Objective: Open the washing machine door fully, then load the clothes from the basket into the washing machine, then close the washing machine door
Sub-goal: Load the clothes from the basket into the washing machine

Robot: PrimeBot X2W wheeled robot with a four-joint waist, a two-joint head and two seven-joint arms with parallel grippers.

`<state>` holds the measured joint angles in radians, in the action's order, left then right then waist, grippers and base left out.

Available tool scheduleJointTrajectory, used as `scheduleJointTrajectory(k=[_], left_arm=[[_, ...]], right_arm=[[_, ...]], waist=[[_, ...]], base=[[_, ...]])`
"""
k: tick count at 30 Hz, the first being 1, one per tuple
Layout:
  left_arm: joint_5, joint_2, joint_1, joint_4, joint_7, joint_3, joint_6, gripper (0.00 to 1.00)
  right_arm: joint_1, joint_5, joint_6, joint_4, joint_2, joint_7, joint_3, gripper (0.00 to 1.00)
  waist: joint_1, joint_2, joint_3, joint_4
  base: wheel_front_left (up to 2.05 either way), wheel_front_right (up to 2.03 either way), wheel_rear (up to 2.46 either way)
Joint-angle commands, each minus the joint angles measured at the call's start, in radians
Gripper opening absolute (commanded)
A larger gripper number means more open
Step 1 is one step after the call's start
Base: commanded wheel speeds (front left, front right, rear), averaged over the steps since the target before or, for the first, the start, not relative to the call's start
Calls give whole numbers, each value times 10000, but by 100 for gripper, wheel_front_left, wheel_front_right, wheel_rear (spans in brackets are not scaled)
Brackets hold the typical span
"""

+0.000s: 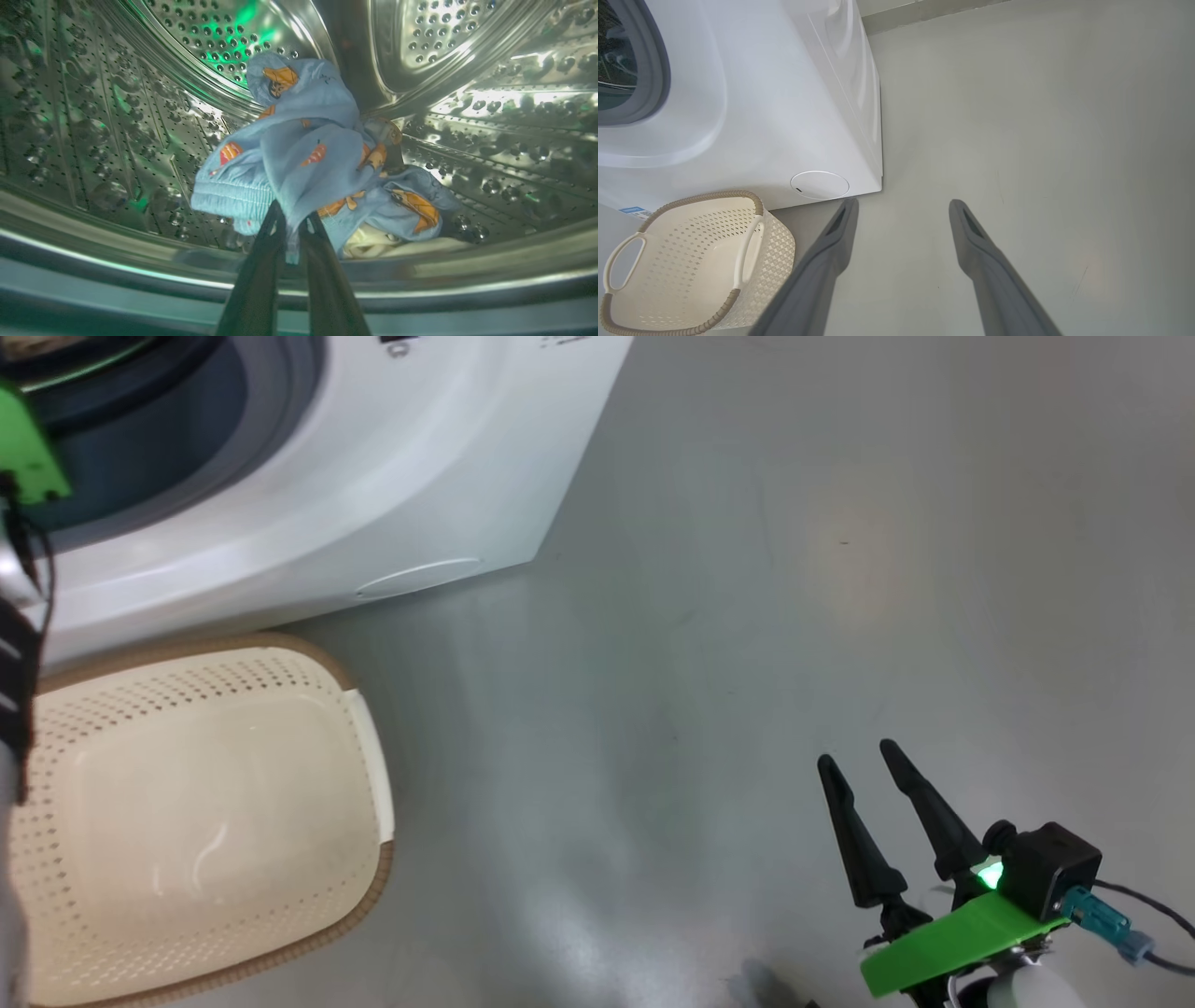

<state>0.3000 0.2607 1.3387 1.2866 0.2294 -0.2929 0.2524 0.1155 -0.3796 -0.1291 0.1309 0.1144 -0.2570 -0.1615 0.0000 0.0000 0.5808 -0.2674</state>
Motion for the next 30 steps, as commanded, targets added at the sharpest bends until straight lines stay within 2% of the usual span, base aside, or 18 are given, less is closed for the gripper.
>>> scheduleJointTrajectory(k=[1, 8, 10, 15, 20, 21, 22, 23, 24, 25, 30], left_arm=[[45, 596, 345, -202, 159, 113, 120, 0], [34, 1063, 917, -258, 264, 108, 189, 0], [16, 1155, 1085, -228, 219, 47, 57, 0], [-36, 1344, 1283, -104, -451, -167, -356, 0], [74, 1353, 1232, -22, -1432, -240, -582, 0], [114, 1316, 1199, -13, -1597, -245, -650, 14], [114, 1316, 1199, -13, -1597, -245, -650, 14], [169, 1275, 1184, -7, -1694, -228, -693, 35], [235, 1242, 1184, -4, -1724, -194, -736, 85], [341, 1172, 1183, -1, -1718, -117, -737, 100], [489, 733, 1036, 10, -1626, -121, -678, 100]], right_arm=[[-416, -56, -16, -133, 172, -48, -282, 100], [-666, -115, -16, -110, 143, -48, -356, 100], [-679, -156, -16, -113, 72, -48, -353, 100], [-710, -205, -16, -79, -56, -48, -398, 100], [-771, -210, -16, -54, -114, -48, -305, 100], [-775, -204, -16, -36, -120, -48, -300, 100], [-775, -204, -16, -36, -120, -48, -300, 100], [-757, -202, -16, -29, -126, -48, -295, 100], [-728, -204, -16, -34, -133, -48, -280, 100], [-700, -201, -16, -44, -140, -48, -234, 100], [-607, -187, -16, -21, -106, -48, -228, 100]], waist=[[0, 0, 2, -184], [0, 0, 309, -693], [0, 0, 416, -824], [0, 0, 509, -1101], [0, 0, 466, -1127], [0, 0, 441, -1107], [0, 0, 441, -1107], [0, 0, 423, -1086], [0, 0, 411, -1067], [0, 0, 388, -1016], [0, 0, 195, -633]], base=[[0, 0, 0], [0, 0, 0], [0, 0, 0], [0, 0, 0], [0, 0, 0], [0, 0, 0], [0, 0, 0], [0, 0, 0], [0, 0, 0], [0, 0, 0], [0, 0, 0]])
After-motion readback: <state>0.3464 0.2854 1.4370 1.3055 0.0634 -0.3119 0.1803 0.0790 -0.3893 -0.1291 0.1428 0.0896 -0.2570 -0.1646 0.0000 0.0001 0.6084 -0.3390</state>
